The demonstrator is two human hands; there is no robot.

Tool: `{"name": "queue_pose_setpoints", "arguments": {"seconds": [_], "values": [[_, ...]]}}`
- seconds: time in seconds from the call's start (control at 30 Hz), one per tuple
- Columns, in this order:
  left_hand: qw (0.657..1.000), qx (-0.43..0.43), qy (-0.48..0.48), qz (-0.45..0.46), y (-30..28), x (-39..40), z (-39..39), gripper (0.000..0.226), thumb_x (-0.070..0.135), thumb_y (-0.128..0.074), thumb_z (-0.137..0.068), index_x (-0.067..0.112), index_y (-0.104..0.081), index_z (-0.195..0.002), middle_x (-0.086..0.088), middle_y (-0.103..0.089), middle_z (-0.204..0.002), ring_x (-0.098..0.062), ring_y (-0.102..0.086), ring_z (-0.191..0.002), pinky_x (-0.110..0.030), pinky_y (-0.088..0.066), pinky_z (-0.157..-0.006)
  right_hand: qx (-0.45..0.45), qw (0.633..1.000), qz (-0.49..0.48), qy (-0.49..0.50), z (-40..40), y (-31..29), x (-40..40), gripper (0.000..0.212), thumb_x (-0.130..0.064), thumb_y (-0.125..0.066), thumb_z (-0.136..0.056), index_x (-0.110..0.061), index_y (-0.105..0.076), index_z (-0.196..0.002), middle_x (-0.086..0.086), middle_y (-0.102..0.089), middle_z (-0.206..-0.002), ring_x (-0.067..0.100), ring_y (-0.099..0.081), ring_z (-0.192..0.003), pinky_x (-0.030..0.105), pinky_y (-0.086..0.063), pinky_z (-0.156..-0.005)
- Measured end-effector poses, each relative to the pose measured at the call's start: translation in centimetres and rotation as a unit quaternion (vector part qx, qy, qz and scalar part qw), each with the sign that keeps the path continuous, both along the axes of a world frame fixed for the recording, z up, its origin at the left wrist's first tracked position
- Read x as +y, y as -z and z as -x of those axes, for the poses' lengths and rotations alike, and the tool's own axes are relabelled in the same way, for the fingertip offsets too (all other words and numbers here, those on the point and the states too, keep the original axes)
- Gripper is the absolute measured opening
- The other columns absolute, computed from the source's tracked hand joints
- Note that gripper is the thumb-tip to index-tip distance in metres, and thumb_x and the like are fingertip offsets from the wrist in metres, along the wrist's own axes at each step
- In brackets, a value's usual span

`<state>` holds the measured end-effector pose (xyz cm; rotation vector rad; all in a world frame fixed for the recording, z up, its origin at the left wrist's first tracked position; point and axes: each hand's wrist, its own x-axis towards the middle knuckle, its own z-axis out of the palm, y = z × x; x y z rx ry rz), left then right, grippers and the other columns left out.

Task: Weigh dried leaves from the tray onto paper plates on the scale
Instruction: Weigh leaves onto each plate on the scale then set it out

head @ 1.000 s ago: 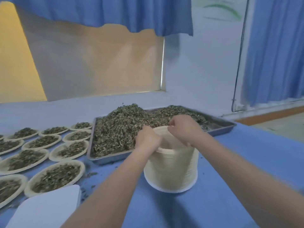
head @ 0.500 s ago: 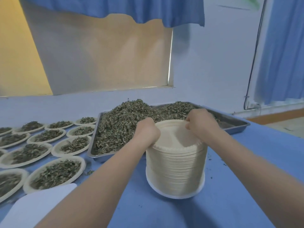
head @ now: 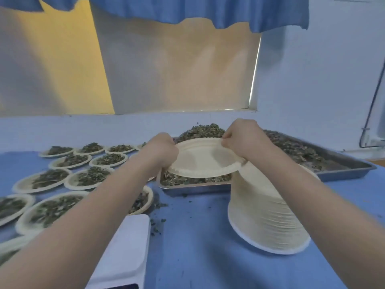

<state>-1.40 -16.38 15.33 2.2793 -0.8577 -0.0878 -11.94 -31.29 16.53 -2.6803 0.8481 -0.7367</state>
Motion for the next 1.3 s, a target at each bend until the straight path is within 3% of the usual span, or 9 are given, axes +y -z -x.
{"name": "queue_pose_setpoints", "arguments": {"seconds": [0.17, 0.3, 0.4, 0.57, 0.67, 0.8, 0.93, 1.13, 1.3], "values": [[0.991, 0.070, -0.099, 0.052, 3.5, 9.2, -3.9, 0.043, -0.009, -0.047, -0.088, 0.004, -0.054, -0.128, -0.017, -0.063, -0.099, -0.029, -0.060, -0.078, -0.032, -0.043, -0.063, 0.041, 0.994, -0.015, -0.104, -6.4, 4.4, 7.0, 0.023, -0.008, -0.050, -0.093, 0.002, -0.070, -0.102, 0.016, -0.070, -0.089, 0.030, -0.064, -0.071, 0.035, -0.055, -0.063], [0.976, 0.117, -0.158, 0.090, 7.6, 13.7, -5.1, 0.034, -0.009, -0.052, -0.082, 0.012, -0.059, -0.108, -0.014, -0.060, -0.096, -0.027, -0.058, -0.074, -0.034, -0.046, -0.065, 0.084, 0.990, -0.025, -0.112, -9.1, 8.5, 11.0, 0.022, -0.013, -0.047, -0.097, -0.006, -0.053, -0.076, 0.008, -0.039, -0.060, 0.024, -0.043, -0.063, 0.027, -0.030, -0.045], [0.964, 0.136, -0.199, 0.112, 10.5, 15.3, -5.9, 0.039, -0.005, -0.055, -0.083, 0.011, -0.058, -0.119, -0.010, -0.059, -0.107, -0.025, -0.058, -0.088, -0.029, -0.045, -0.073, 0.116, 0.985, -0.008, -0.126, -10.3, 10.9, 12.4, 0.038, -0.014, -0.047, -0.095, -0.016, -0.026, -0.064, 0.005, -0.027, -0.057, 0.023, -0.039, -0.072, 0.028, -0.028, -0.051], [0.956, 0.135, -0.226, 0.127, 13.2, 16.1, -6.4, 0.042, -0.002, -0.052, -0.082, 0.017, -0.059, -0.119, -0.006, -0.059, -0.124, -0.025, -0.056, -0.110, -0.036, -0.048, -0.094, 0.131, 0.984, -0.017, -0.121, -11.0, 13.4, 12.9, 0.039, -0.017, -0.049, -0.094, -0.012, -0.033, -0.059, 0.005, -0.030, -0.056, 0.025, -0.041, -0.070, 0.028, -0.027, -0.046], [0.958, 0.112, -0.220, 0.144, 14.2, 16.2, -6.2, 0.046, -0.002, -0.047, -0.083, 0.019, -0.057, -0.123, -0.002, -0.058, -0.125, -0.018, -0.054, -0.107, -0.030, -0.046, -0.085, 0.117, 0.984, -0.045, -0.126, -11.1, 14.4, 12.8, 0.031, -0.020, -0.051, -0.093, -0.010, -0.052, -0.064, 0.008, -0.047, -0.061, 0.028, -0.049, -0.070, 0.028, -0.032, -0.048], [0.951, 0.133, -0.207, 0.189, 14.8, 16.3, -6.0, 0.055, 0.003, -0.050, -0.086, 0.020, -0.043, -0.138, -0.001, -0.053, -0.134, -0.019, -0.053, -0.111, -0.035, -0.047, -0.090, 0.089, 0.981, -0.092, -0.148, -11.0, 14.7, 12.7, 0.035, -0.035, -0.050, -0.095, -0.008, -0.071, -0.102, 0.011, -0.070, -0.098, 0.026, -0.062, -0.095, 0.029, -0.046, -0.072], [0.922, 0.129, -0.212, 0.296, 15.0, 17.1, -5.5, 0.060, 0.026, -0.065, -0.086, 0.027, -0.040, -0.140, 0.005, -0.047, -0.141, -0.015, -0.047, -0.125, -0.035, -0.038, -0.103, -0.031, 0.940, -0.292, -0.172, -10.2, 15.3, 12.4, 0.074, -0.070, -0.041, -0.085, -0.023, -0.043, -0.143, -0.005, -0.045, -0.145, 0.017, -0.037, -0.136, 0.035, -0.029, -0.109], [0.887, 0.006, -0.147, 0.437, 16.7, 17.9, -2.4, 0.052, 0.043, -0.051, -0.086, 0.036, -0.043, -0.137, 0.025, -0.047, -0.135, 0.011, -0.042, -0.124, -0.012, -0.035, -0.096, -0.158, 0.857, -0.437, -0.222, -8.9, 16.0, 13.1, 0.078, -0.081, -0.035, -0.074, -0.046, -0.030, -0.144, -0.024, -0.031, -0.149, 0.001, -0.036, -0.130, 0.037, -0.023, -0.114], [0.863, -0.008, -0.126, 0.489, 17.1, 18.6, -2.0, 0.043, 0.041, -0.047, -0.088, 0.035, -0.046, -0.131, 0.015, -0.052, -0.136, 0.001, -0.047, -0.126, -0.032, -0.038, -0.106, -0.189, 0.836, -0.455, -0.243, -8.9, 16.1, 13.3, 0.074, -0.081, -0.039, -0.076, -0.046, -0.035, -0.141, -0.030, -0.036, -0.139, 0.005, -0.034, -0.136, 0.043, -0.021, -0.116]]}}
